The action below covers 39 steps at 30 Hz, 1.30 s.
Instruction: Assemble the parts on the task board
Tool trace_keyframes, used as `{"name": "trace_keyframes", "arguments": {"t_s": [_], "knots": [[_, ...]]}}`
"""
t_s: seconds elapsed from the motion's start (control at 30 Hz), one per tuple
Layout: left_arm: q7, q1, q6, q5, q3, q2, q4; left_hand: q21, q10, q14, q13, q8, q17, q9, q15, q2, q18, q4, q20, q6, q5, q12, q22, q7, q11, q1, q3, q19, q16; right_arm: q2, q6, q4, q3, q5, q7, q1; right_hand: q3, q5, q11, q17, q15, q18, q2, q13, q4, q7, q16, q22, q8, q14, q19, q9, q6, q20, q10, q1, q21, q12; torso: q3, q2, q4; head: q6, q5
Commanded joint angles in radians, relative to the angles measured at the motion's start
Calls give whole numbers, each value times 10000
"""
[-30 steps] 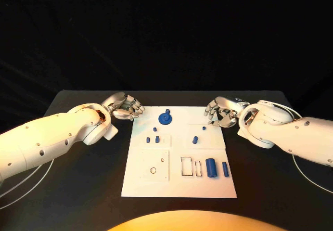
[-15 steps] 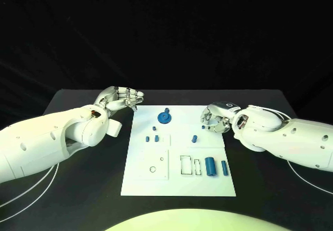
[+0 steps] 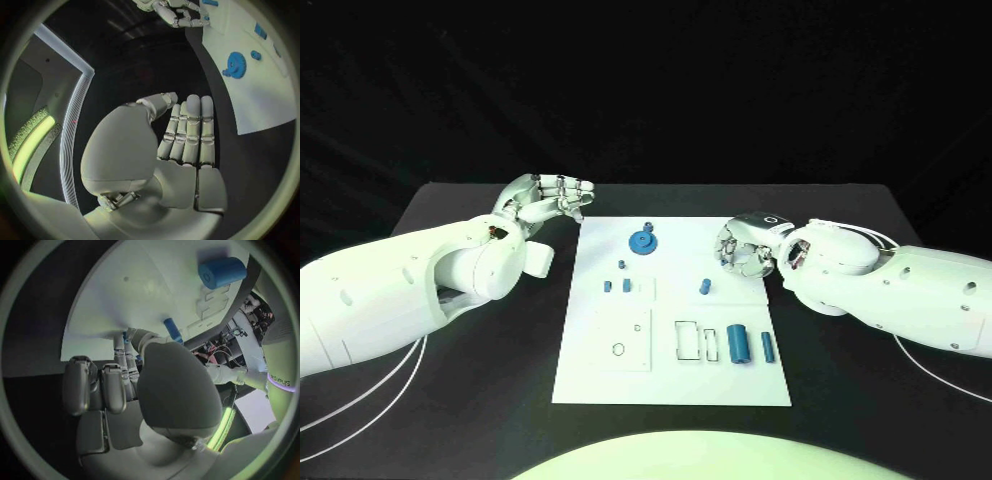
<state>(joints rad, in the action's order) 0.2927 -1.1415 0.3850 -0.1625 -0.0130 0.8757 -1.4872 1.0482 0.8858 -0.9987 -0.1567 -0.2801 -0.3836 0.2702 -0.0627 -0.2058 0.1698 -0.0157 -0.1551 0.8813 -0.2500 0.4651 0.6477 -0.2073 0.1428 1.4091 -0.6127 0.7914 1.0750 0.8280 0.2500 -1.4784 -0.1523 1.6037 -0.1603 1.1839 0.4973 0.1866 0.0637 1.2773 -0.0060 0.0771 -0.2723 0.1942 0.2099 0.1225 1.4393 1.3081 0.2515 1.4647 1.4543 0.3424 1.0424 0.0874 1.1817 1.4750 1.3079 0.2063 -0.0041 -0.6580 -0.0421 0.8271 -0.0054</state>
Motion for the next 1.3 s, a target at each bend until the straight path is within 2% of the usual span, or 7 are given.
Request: {"name": "trace_keyframes", "arguments": {"t_s": [0.03,0.17,0.4,0.63,0.73,0.83,1.3], "knots": [[281,-9,216,313,10,-2,-26,15,-92,82,8,44,15,15,0,-24,152,-66,-3,-69,-47,47,20,-3,19,106,-4,-41,-38,-43,-382,-30,-18,173,-24,-53,189,-111,-49,7,-78,-205,154,-37,-117,-10,-54,1378,66,477,75,28,122,-40,169,30,59,-74,3,-2,2,24,14],[282,-9,229,339,10,2,-18,30,-121,83,11,45,24,17,-5,-19,150,-82,-5,-76,-45,56,29,-11,27,114,-3,-43,-49,-73,-518,-15,-21,261,-111,-78,440,-169,-98,39,-120,-221,236,-82,-364,-35,-37,1427,131,486,109,76,271,-77,386,77,127,-114,3,-7,16,35,15],[238,-9,215,353,9,-17,-14,49,-170,80,18,51,37,18,-13,-13,149,-102,-8,-96,-43,67,40,-24,39,123,-2,-49,-61,-205,-595,61,-40,619,-419,-142,625,-279,-125,53,-151,-234,307,-115,-551,-48,-29,1468,178,490,135,120,383,-97,528,13,181,-173,0,0,16,59,-4],[156,-9,226,348,9,-17,1,65,-204,77,23,52,47,20,-16,-5,149,-123,-10,-105,-46,77,50,-33,47,138,-7,-53,-69,-272,-152,6,-58,996,-753,-229,836,-137,-150,59,-180,-252,383,-167,-726,-64,-23,1523,227,491,174,183,498,-102,672,-177,257,-296,1,5,10,71,-8],[125,-9,215,344,9,-16,6,75,-234,76,29,55,53,21,-21,-4,149,-132,-12,-114,-47,80,57,-43,55,138,-6,-58,-75,-258,309,-50,-60,1067,-792,-248,1050,-136,-169,56,-212,-276,479,-187,-930,-73,-22,1592,272,491,228,247,566,-115,821,-245,373,-376,-6,6,13,66,-20],[105,-9,196,339,9,-16,7,137,-307,87,46,54,84,28,-27,37,152,-215,-14,-126,-93,120,98,-59,71,216,-76,-89,-108,-234,728,-107,-61,1093,-800,-260,1284,244,-190,4,-237,-335,480,-180,-1164,-66,-36,1739,307,489,352,326,584,-128,983,-400,656,-449,1,4,15,65,-42],[74,-8,158,328,8,-13,10,190,-374,97,64,61,108,29,-41,26,147,-259,-22,-148,-106,144,136,-79,91,218,-113,-127,-132,-139,1556,-336,-57,1024,-783,-265,1421,287,-224,-46,-260,-352,532,-161,-1290,-99,-50,1796,399,486,390,456,643,-142,1162,-708,742,-525,2,3,15,42,-36]]}}
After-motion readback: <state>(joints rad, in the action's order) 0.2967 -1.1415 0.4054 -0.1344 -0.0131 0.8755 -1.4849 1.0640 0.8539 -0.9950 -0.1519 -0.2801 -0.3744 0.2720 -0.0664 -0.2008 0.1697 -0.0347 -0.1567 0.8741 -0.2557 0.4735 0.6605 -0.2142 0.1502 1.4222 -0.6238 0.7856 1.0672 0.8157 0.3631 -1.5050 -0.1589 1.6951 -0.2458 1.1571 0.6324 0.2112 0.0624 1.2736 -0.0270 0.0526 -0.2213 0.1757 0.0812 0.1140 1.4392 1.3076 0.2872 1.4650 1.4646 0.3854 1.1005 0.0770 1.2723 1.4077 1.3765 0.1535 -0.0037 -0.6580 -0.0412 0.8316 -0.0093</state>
